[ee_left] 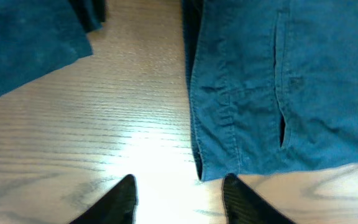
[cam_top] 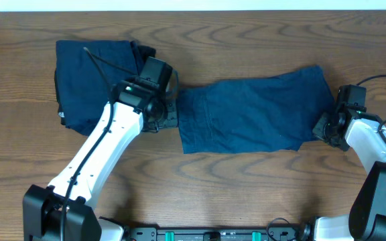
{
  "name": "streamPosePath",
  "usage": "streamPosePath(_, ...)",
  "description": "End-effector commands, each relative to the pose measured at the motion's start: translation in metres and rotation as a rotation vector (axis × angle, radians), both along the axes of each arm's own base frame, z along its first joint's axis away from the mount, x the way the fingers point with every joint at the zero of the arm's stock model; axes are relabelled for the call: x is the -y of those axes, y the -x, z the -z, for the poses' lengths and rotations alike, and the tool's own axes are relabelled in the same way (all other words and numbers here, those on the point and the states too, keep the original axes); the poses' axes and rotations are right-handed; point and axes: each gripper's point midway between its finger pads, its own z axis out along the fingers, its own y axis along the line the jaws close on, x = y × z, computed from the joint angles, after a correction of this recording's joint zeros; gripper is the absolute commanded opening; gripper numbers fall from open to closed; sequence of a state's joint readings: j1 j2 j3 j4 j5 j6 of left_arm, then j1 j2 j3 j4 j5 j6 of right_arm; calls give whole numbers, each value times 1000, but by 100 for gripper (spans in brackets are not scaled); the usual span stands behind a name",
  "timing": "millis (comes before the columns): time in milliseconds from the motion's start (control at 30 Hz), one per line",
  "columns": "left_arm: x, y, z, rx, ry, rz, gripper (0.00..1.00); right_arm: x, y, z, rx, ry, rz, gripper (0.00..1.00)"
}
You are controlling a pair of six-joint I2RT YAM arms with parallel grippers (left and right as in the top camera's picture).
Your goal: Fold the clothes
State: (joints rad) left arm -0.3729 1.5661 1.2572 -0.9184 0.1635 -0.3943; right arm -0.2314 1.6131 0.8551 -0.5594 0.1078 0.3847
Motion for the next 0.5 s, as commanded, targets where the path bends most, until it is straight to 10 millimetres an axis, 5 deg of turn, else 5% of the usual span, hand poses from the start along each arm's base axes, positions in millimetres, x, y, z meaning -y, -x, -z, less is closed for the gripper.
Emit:
streamPosePath(0, 11, 5, 9, -49, 56, 5, 64, -3, 0, 1, 4, -34, -6, 13)
streamPosePath(67, 14, -4, 13, -30, 64, 6, 72, -4, 0, 2, 3, -35, -7, 14)
streamPosePath(167, 23, -28, 14, 51, 94, 13, 68, -5, -1, 2, 6, -46, -10, 14)
streamPosePath(233, 28, -41, 15, 90, 110, 14, 47, -6, -1, 2, 6, -49, -11, 15)
streamPosePath(300, 33, -48, 22, 97, 120, 16, 10, -6, -1, 2, 6, -50, -11, 16)
streamPosePath(467, 47, -57, 54, 69, 116, 30, 6, -6, 0, 2, 5, -51, -11, 15)
